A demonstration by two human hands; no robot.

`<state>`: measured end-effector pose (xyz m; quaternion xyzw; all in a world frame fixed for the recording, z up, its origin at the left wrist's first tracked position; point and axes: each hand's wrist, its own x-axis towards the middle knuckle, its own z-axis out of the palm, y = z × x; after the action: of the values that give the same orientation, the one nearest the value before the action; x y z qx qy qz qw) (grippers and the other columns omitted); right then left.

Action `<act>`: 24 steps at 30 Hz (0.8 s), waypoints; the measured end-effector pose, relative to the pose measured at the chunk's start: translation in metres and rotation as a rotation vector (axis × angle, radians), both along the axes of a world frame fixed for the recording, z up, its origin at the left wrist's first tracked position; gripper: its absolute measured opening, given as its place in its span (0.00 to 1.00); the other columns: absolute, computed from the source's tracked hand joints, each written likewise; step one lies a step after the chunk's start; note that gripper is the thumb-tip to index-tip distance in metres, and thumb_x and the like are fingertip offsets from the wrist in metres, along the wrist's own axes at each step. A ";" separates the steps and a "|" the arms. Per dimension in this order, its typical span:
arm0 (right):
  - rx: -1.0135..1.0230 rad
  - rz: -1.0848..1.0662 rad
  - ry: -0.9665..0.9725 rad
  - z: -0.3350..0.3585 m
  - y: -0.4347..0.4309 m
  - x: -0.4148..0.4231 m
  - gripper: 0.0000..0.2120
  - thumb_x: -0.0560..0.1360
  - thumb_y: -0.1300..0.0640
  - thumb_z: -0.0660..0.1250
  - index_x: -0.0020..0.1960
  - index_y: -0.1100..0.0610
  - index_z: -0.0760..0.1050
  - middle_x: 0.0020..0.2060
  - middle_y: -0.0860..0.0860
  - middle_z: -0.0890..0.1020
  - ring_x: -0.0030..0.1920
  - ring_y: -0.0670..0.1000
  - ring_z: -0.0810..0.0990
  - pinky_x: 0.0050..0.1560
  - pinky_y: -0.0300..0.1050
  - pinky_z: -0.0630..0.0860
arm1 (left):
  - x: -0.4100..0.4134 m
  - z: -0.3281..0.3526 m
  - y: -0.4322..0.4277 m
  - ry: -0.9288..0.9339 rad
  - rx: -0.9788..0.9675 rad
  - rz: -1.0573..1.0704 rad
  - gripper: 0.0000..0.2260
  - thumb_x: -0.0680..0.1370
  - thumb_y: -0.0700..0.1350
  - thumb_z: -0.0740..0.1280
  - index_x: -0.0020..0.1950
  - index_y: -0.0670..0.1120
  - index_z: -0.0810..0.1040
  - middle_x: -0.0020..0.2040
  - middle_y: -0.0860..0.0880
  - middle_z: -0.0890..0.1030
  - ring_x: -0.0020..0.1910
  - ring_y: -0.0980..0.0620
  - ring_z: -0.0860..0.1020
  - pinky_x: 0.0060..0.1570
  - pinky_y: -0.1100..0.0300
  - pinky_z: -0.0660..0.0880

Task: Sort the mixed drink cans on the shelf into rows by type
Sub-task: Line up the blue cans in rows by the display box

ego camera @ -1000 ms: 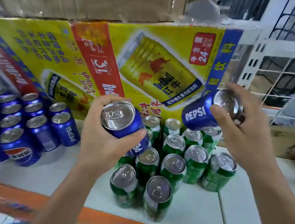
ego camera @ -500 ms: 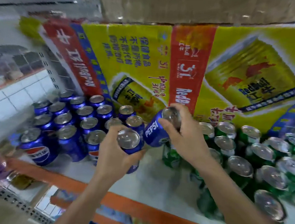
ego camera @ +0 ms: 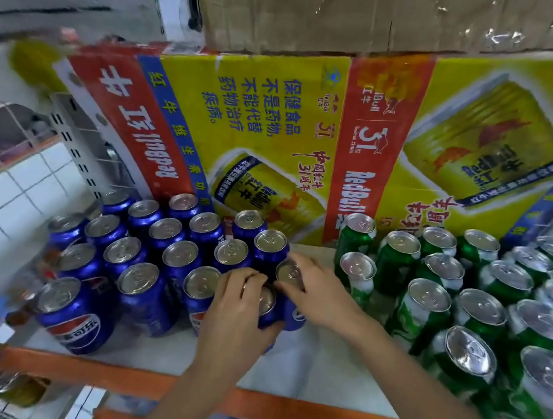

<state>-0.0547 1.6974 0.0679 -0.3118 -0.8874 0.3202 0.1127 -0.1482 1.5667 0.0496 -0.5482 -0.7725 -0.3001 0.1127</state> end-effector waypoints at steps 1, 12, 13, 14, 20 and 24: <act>0.012 0.031 -0.013 0.002 0.001 0.000 0.28 0.77 0.45 0.63 0.73 0.51 0.61 0.68 0.53 0.70 0.66 0.55 0.71 0.65 0.46 0.68 | -0.001 0.002 0.001 0.068 -0.009 -0.025 0.28 0.55 0.47 0.82 0.51 0.42 0.79 0.51 0.46 0.78 0.53 0.48 0.73 0.50 0.57 0.75; 0.340 0.052 -0.506 0.051 0.053 0.056 0.22 0.75 0.57 0.66 0.68 0.51 0.67 0.59 0.57 0.73 0.61 0.60 0.72 0.57 0.54 0.73 | 0.060 0.023 0.068 -0.202 -0.117 -0.252 0.29 0.71 0.42 0.71 0.71 0.46 0.66 0.65 0.46 0.72 0.61 0.45 0.74 0.58 0.55 0.72; 0.328 0.058 -0.499 0.054 0.056 0.060 0.18 0.74 0.59 0.65 0.64 0.55 0.71 0.57 0.58 0.75 0.58 0.60 0.75 0.53 0.51 0.73 | 0.068 0.023 0.079 -0.274 -0.160 -0.248 0.31 0.73 0.41 0.68 0.74 0.46 0.62 0.67 0.45 0.70 0.62 0.44 0.73 0.59 0.53 0.72; 0.336 0.067 -0.505 0.056 0.059 0.065 0.14 0.74 0.60 0.65 0.60 0.58 0.73 0.56 0.59 0.76 0.56 0.59 0.76 0.50 0.49 0.73 | 0.074 0.023 0.088 -0.331 -0.163 -0.220 0.32 0.73 0.40 0.67 0.75 0.46 0.59 0.68 0.45 0.70 0.63 0.43 0.72 0.60 0.51 0.72; 0.363 0.069 -0.508 0.057 0.085 0.092 0.23 0.71 0.52 0.68 0.66 0.50 0.70 0.56 0.57 0.74 0.58 0.59 0.74 0.51 0.51 0.75 | 0.075 0.022 0.134 -0.692 -0.335 -0.287 0.30 0.70 0.43 0.69 0.71 0.47 0.62 0.62 0.45 0.75 0.61 0.43 0.75 0.58 0.50 0.73; 0.380 0.125 -0.513 0.052 0.092 0.098 0.28 0.72 0.46 0.68 0.70 0.49 0.66 0.61 0.58 0.71 0.62 0.61 0.71 0.56 0.55 0.74 | 0.074 0.013 0.155 -0.833 -0.198 -0.147 0.22 0.70 0.44 0.65 0.63 0.52 0.67 0.60 0.47 0.76 0.59 0.49 0.74 0.60 0.51 0.72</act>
<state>0.0428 1.7895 0.1202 -0.3007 -0.9482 0.0663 -0.0785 -0.0743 1.7214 0.0626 -0.4419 -0.7360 -0.4275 -0.2833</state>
